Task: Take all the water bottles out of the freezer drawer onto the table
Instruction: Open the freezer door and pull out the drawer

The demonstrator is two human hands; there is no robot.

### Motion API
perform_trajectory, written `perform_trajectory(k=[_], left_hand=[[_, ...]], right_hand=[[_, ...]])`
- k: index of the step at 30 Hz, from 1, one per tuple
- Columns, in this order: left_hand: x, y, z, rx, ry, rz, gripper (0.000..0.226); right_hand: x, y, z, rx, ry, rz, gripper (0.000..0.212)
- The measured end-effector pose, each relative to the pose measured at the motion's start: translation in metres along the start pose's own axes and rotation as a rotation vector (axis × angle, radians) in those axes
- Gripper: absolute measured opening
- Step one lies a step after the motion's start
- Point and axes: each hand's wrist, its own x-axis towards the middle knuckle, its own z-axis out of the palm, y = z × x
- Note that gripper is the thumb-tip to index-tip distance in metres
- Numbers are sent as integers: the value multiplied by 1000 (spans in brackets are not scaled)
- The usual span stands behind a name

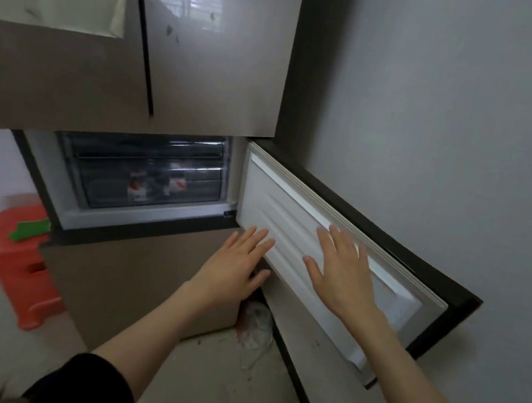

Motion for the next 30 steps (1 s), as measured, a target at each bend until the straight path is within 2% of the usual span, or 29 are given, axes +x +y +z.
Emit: perform_trajectory(k=[5, 8, 17, 22, 26, 28, 30], left_hand=[[-24, -74, -23, 147, 115, -238, 62], [-36, -125, -31, 201, 149, -375, 65], [-52, -271, -36, 204, 74, -530, 64], [-46, -326, -22, 118, -12, -579, 64], [-32, -362, -4, 94, -49, -597, 62], [-19, -379, 5, -11, 11, -583, 60], [-2, -392, 16, -289, 146, -633, 55]], right_hand=[[52, -74, 21, -23, -56, -194, 78], [86, -123, 39, -12, -87, -291, 83], [178, -226, 111, 7, -128, -381, 83], [215, -249, 154, 16, -177, -362, 81], [247, -254, 185, 28, -220, -354, 72], [265, -256, 200, 113, -233, -340, 65], [284, -260, 215, 407, -277, -233, 59]])
